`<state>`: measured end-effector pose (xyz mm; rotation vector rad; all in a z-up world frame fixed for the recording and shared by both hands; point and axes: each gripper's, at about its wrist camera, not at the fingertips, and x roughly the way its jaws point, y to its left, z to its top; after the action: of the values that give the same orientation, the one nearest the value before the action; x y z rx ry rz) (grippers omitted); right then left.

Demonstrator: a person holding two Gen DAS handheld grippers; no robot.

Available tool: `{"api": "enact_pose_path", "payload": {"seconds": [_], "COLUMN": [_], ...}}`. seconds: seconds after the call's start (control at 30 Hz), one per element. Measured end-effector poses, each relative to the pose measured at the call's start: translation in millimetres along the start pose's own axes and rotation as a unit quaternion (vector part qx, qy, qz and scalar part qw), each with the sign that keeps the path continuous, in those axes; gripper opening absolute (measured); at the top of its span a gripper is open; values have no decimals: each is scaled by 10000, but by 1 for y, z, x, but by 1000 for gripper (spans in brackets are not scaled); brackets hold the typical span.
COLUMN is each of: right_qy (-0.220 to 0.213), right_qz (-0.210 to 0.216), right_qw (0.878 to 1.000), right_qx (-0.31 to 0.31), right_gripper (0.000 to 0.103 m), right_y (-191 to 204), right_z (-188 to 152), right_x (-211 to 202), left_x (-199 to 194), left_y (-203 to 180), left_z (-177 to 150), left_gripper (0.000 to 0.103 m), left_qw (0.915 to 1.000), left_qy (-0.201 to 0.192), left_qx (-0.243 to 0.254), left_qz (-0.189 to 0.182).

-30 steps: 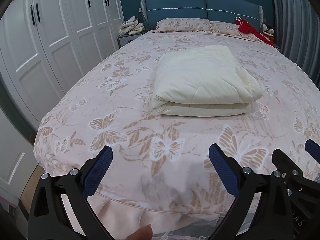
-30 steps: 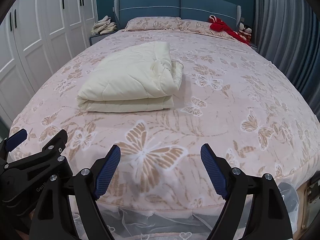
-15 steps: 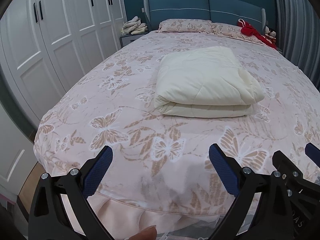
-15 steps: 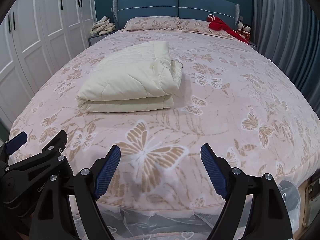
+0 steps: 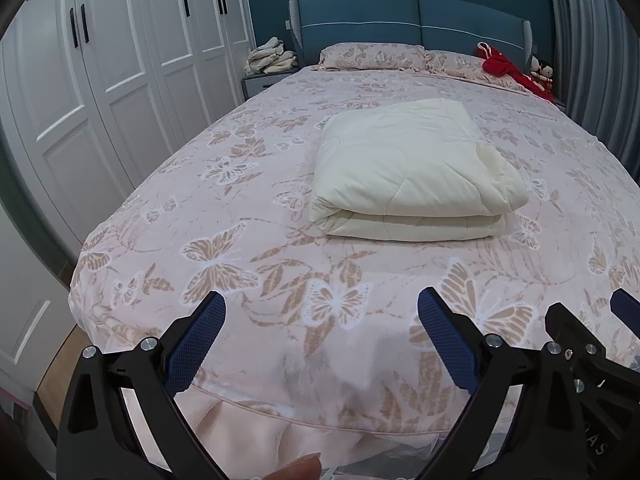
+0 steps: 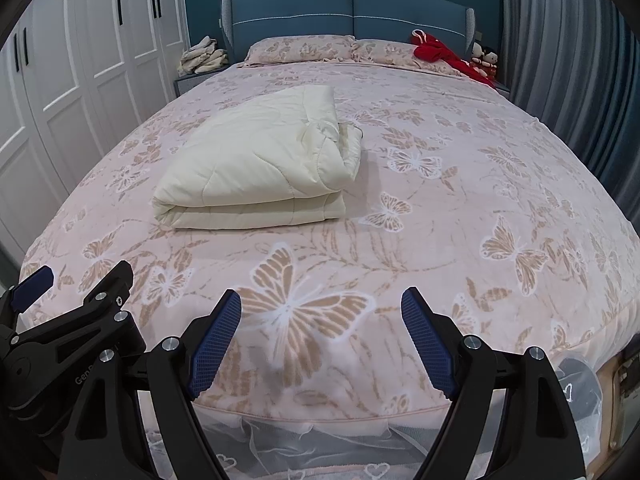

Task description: Fold large clothes

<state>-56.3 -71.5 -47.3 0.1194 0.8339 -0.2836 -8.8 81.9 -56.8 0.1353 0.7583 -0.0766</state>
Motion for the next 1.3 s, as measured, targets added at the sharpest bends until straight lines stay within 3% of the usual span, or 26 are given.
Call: {"api": "enact_pose_path", "payload": {"seconds": [1.3], "right_qy": [-4], "right_qz": [-17], "right_qw": [10000], "right_qx": [-21], "right_gripper": [81], "right_y": [8], "right_z": [-1], "right_x": [-1], "left_x": [-5], "left_y": [0], "left_z": [2], "left_gripper": [91], "left_qw": [9999], "left_qy": [-120], "left_qx": [-77], "left_qz": [56]}}
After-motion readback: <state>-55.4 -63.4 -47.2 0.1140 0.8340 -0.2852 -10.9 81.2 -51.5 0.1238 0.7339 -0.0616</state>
